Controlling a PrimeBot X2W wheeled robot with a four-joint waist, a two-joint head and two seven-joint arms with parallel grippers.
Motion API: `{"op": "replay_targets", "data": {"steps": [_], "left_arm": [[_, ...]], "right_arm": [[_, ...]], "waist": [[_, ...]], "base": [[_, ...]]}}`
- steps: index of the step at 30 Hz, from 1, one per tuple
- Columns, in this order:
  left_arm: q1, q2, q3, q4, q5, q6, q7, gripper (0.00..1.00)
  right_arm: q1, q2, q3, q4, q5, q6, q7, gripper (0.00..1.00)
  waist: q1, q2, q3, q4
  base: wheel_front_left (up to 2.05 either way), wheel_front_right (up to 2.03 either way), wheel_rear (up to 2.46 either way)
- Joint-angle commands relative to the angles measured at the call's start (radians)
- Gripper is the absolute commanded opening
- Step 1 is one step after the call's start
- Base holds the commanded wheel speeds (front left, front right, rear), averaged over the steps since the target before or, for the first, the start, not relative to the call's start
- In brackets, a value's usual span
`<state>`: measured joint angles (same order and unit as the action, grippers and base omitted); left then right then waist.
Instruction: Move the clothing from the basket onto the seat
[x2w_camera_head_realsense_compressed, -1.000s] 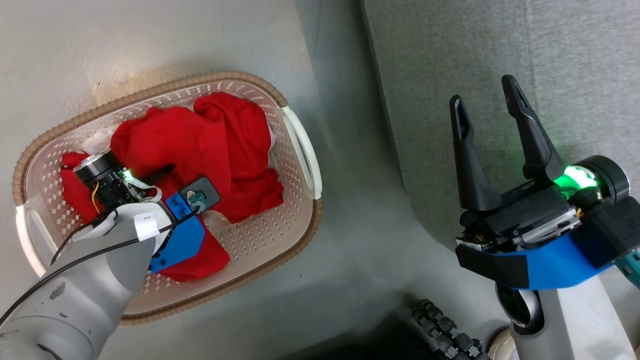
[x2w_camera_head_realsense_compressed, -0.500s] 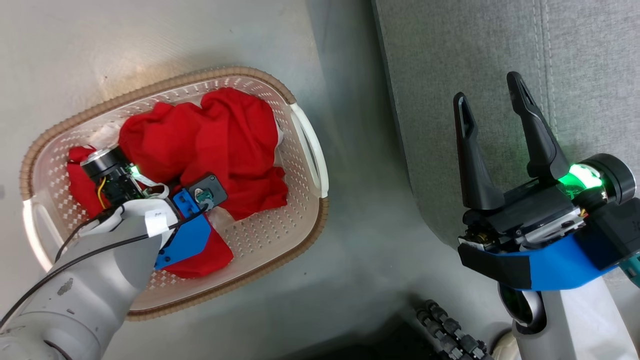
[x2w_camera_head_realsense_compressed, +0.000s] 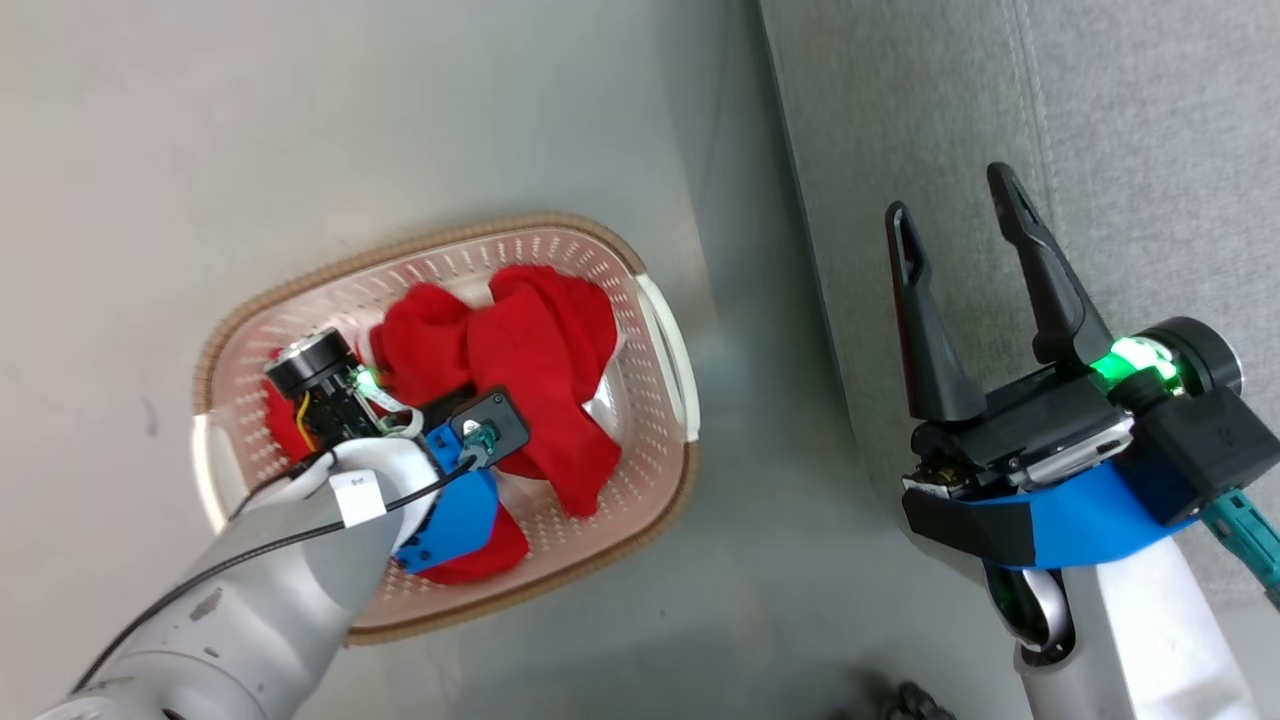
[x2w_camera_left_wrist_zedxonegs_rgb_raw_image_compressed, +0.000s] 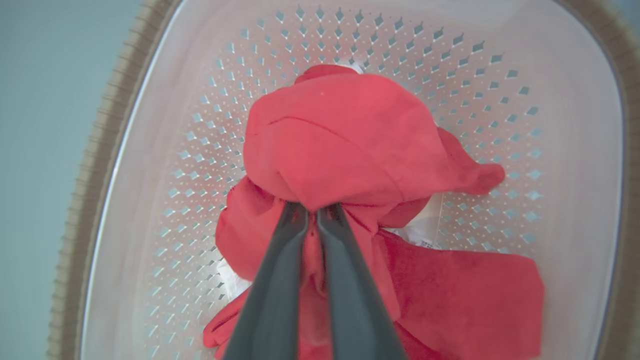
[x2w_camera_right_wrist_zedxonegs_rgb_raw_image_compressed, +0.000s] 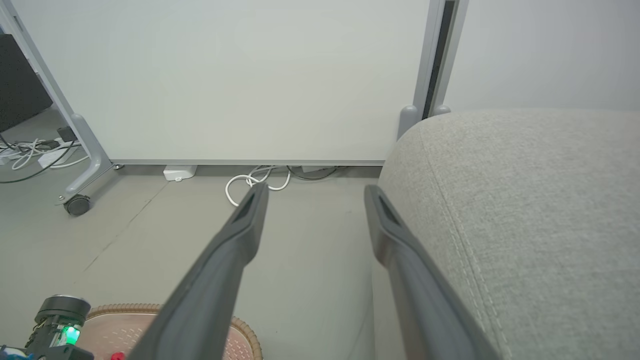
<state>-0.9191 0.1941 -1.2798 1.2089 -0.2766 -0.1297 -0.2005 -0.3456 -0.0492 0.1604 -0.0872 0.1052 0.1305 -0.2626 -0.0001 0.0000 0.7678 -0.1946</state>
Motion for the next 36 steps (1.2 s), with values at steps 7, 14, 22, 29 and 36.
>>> {"op": "replay_targets", "data": {"steps": [7, 14, 22, 29, 36], "left_arm": [[0.033, -0.041, -0.003, -0.04, -0.079, -0.001, -0.052, 0.0], [0.07, -0.066, -0.002, -0.108, -0.129, -0.001, -0.066, 0.0], [0.121, -0.049, 0.073, -0.264, -0.145, 0.0, -0.066, 0.0], [0.192, -0.036, 0.183, -0.402, -0.121, 0.02, -0.066, 0.0], [0.258, -0.005, 0.328, -0.562, -0.085, 0.038, -0.066, 0.0]], "right_arm": [[0.027, -0.003, -0.003, 0.047, -0.019, 0.0, -0.003, 1.0], [0.065, -0.002, -0.008, 0.09, -0.035, 0.0, -0.003, 1.0], [0.122, -0.002, -0.015, 0.124, -0.043, 0.0, -0.003, 1.0], [0.174, -0.002, -0.02, 0.145, -0.041, 0.0, -0.003, 1.0], [0.217, -0.002, -0.018, 0.145, -0.028, 0.0, -0.003, 1.0]], "waist": [[0.0001, 0.0, -0.132, 0.049], [0.0001, 0.0, -0.261, 0.101], [0.0001, 0.0, -0.388, 0.159], [0.0001, 0.0, -0.499, 0.197], [0.0001, 0.0, -0.585, 0.216]], "base": [[0.0, 0.0, 0.0], [0.0, 0.0, 0.0], [0.0, 0.0, 0.0], [0.0, 0.0, 0.0], [0.0, 0.0, 0.0]]}}
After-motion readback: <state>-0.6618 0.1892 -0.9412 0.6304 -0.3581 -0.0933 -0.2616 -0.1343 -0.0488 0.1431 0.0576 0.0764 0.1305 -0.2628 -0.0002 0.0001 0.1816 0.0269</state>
